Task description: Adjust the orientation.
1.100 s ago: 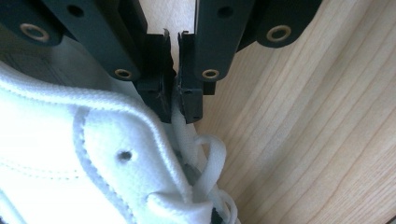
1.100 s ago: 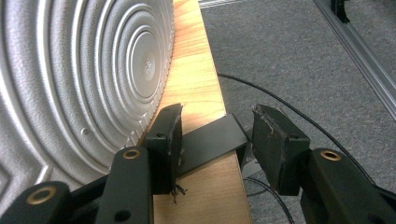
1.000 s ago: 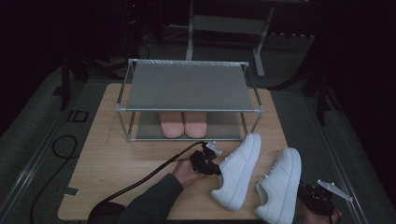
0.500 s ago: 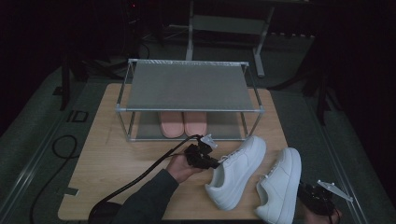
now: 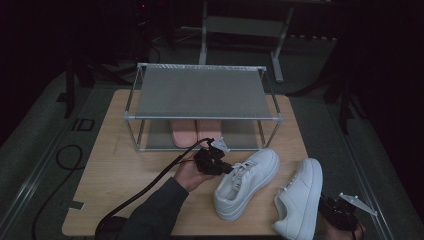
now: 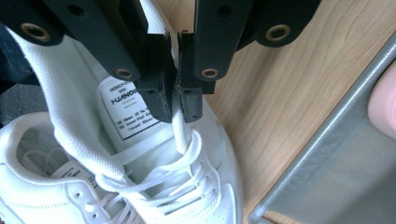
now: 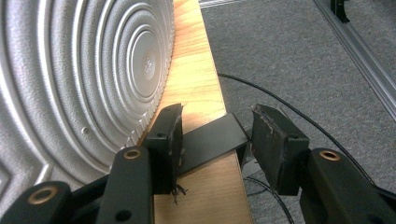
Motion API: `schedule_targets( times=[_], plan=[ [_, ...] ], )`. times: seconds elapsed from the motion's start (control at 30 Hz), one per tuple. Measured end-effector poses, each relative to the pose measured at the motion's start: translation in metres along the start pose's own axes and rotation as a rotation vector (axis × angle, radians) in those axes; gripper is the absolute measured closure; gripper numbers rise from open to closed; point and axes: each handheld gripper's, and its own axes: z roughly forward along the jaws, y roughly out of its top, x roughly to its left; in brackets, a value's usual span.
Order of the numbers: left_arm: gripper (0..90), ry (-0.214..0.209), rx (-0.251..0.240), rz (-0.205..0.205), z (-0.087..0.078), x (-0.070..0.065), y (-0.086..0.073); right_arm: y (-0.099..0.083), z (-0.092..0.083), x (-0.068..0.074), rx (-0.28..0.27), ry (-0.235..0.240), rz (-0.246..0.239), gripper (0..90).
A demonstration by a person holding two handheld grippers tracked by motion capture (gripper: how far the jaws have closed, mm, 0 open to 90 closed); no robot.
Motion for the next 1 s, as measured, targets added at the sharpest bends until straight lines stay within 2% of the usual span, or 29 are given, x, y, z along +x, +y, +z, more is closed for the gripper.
schedule_targets(
  times=[0.3,0.5,0.6,0.7,0.8,0.9,0.93,1.0],
  plan=[
    [85.1,0.009,0.014,0.045,0.005,-0.014,0.006,0.0,0.0,0.0,0.002,0.001,-0.001,52.5],
    [83.7,-0.016,-0.008,0.049,0.011,-0.02,0.008,0.0,0.0,0.0,0.0,0.002,0.0,52.5],
    [78.6,-0.037,-0.024,0.051,0.01,-0.02,0.007,0.0,0.0,0.0,0.001,0.002,0.001,52.5],
    [70.4,-0.047,-0.076,0.052,0.0,-0.021,0.008,0.0,-0.001,0.0,-0.003,0.004,-0.003,52.4],
    [67.7,-0.022,-0.1,0.064,-0.013,-0.021,0.011,0.001,-0.003,0.001,-0.01,0.006,-0.004,52.4],
    [66.5,-0.011,-0.106,0.068,-0.02,-0.021,0.011,0.003,-0.006,0.001,-0.019,0.009,-0.005,52.9],
    [66.6,0.008,-0.105,0.075,-0.026,-0.019,0.01,0.005,-0.009,0.002,-0.032,0.015,-0.008,55.2],
    [66.5,0.018,-0.113,0.069,-0.028,-0.017,0.008,0.008,-0.013,0.002,-0.042,0.019,-0.007,58.8]
  ],
)
